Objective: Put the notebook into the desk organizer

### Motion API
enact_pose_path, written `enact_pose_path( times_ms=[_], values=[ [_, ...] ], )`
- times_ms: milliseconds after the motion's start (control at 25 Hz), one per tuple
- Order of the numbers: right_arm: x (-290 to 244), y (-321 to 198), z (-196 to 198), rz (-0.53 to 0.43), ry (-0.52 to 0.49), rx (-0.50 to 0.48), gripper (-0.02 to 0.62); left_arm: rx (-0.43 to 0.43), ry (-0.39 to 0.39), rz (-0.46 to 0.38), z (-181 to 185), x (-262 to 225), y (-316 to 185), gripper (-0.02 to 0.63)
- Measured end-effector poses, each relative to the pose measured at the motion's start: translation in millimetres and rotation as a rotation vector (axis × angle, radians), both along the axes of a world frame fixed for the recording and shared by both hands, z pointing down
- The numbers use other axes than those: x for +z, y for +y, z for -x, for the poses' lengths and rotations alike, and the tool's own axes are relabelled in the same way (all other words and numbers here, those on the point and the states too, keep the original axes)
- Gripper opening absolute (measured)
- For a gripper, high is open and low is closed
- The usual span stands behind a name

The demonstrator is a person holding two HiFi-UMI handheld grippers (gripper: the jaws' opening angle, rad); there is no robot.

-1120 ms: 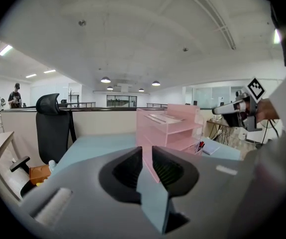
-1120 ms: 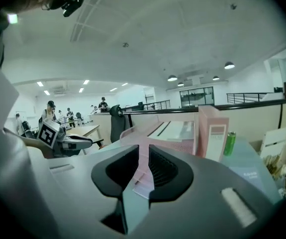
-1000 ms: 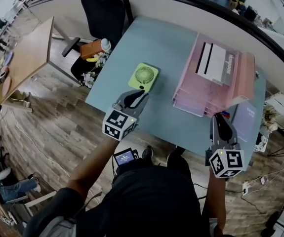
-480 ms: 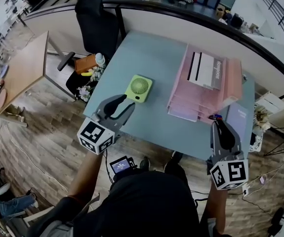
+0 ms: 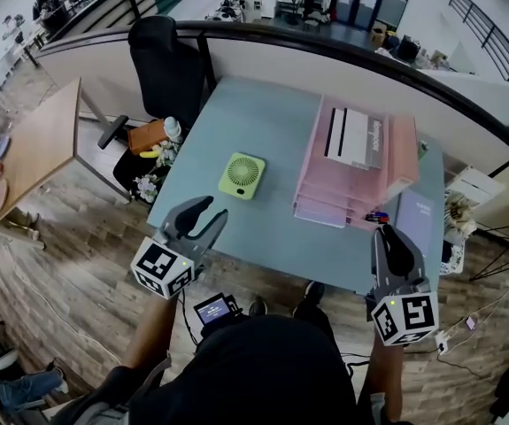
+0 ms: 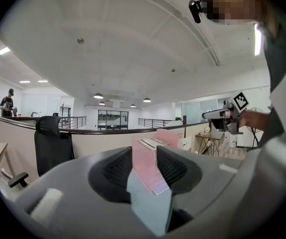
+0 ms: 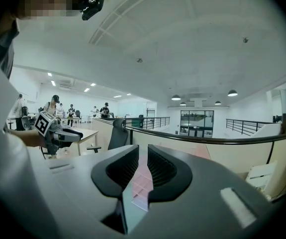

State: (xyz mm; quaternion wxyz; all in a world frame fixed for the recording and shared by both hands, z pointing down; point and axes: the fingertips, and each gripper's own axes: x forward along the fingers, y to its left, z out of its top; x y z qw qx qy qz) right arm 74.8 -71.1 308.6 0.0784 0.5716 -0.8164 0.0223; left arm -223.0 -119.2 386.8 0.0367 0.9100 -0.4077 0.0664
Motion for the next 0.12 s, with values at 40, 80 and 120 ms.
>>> enact_pose_path(
  times_ms=[40, 80, 120],
  values=[
    [0.5, 1.5, -0.2, 0.001, 0.000, 0.002, 0.046, 0.001, 0.000, 0.005, 0.6, 1.7, 2.4, 0.181],
    [0.9, 3.0, -0.5, 0.003, 0.000, 0.004, 0.046, 0.002, 0.000, 0.009, 1.0, 3.4, 4.9, 0.181],
    [1.4, 4.5, -0.8, 0.004, 0.000, 0.007, 0.046, 0.003, 0.000, 0.013, 1.5, 5.1, 7.5, 0.181]
  ],
)
